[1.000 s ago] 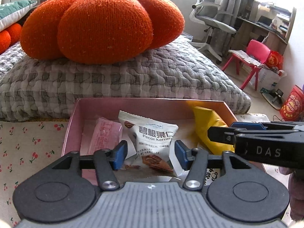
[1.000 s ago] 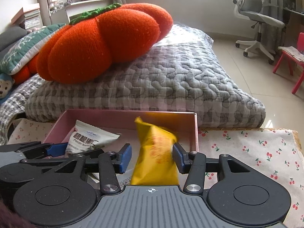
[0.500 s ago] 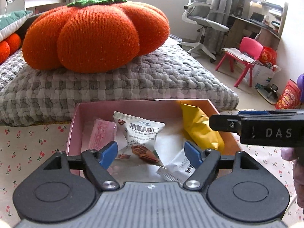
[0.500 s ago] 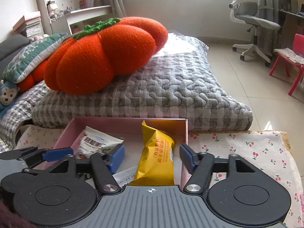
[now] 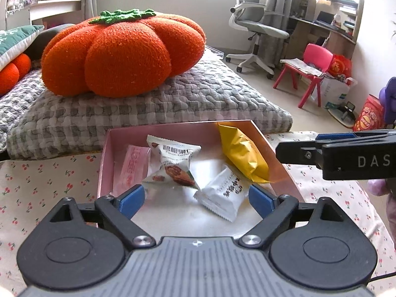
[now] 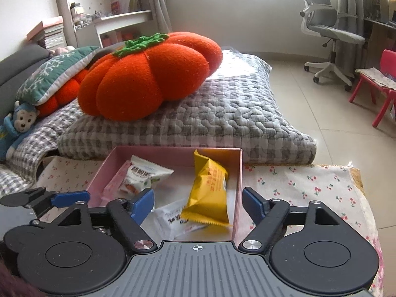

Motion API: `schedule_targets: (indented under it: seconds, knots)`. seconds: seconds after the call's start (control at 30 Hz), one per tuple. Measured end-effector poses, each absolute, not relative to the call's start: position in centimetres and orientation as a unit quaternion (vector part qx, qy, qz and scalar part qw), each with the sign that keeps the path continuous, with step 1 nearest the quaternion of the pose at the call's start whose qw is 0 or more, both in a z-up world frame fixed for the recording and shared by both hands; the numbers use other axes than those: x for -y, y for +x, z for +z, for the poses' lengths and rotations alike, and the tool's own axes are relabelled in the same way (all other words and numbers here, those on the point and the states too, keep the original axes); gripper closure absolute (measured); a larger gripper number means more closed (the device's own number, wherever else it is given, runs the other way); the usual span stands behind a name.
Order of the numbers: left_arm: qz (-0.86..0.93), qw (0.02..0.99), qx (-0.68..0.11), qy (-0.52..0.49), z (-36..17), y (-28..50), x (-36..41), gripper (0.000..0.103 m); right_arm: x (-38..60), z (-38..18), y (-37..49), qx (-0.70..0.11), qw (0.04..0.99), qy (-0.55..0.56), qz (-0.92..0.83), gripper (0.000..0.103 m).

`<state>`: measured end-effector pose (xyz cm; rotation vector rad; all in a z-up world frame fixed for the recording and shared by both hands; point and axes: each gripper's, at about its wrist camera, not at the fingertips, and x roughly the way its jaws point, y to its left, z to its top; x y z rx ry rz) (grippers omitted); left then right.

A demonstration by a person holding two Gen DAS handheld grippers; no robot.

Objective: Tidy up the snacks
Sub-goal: 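Open both tools to release the packets into the box, then withdraw both tools back toward the remaining snack pile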

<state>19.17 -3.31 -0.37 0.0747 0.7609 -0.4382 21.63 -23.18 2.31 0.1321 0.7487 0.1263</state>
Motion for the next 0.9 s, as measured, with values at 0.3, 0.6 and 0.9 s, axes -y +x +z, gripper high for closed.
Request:
schedule_targets:
  seconds: [0.3,0.6,0.9]
  knots:
    - [-0.211,0.904,-0.370,0.032,0.4,17.1,2.1,0.003,23.5,2.8,18.4,-0.372,0.923,0.068,0.068,0.016]
    - [-0.207,0.902,-0.377,0.031,0.4,14.2,-0.3,0.001,23.9,2.8,14.4,-0.379,0.919,0.069,0.088,0.010]
    - [-0.197,0.903,-0.379,0.038,0.2,11.4,-2.4,0.001,23.6,2.0,10.5,-0.390,0.913,0.063,0.103,0.010]
